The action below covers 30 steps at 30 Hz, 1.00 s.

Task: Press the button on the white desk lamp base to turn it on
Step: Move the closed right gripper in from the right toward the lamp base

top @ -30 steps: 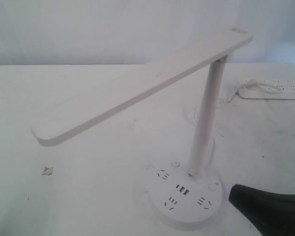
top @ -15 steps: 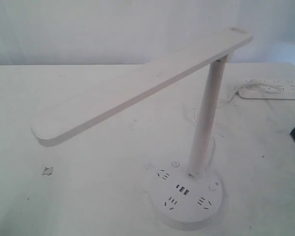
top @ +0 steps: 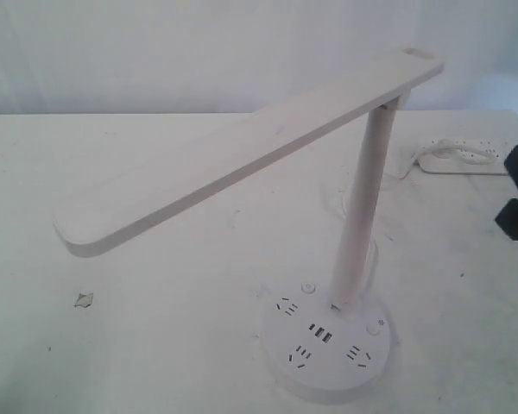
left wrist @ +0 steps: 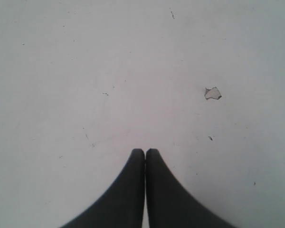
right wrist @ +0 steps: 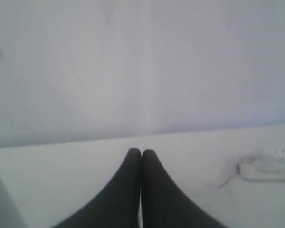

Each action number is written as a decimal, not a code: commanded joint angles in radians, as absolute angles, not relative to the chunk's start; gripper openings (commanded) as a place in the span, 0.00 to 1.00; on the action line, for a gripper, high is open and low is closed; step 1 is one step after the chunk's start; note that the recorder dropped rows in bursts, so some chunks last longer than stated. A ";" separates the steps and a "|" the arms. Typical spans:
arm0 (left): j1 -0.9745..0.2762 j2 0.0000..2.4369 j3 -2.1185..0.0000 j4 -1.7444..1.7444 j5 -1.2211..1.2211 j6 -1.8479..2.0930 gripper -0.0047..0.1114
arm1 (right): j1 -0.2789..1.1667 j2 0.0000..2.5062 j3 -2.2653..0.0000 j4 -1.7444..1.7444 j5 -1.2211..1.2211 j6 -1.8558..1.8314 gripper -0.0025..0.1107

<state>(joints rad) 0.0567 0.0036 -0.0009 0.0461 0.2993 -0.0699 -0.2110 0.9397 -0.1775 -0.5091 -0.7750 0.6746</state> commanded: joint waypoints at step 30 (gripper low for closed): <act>0.058 0.000 0.000 0.043 0.307 -0.071 0.04 | -0.210 1.269 0.000 -0.949 -1.022 0.854 0.02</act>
<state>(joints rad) 0.0567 0.0036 -0.0009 0.0461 0.2993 -0.0699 -0.2093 1.2682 -0.0053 -0.9878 -0.9968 0.8582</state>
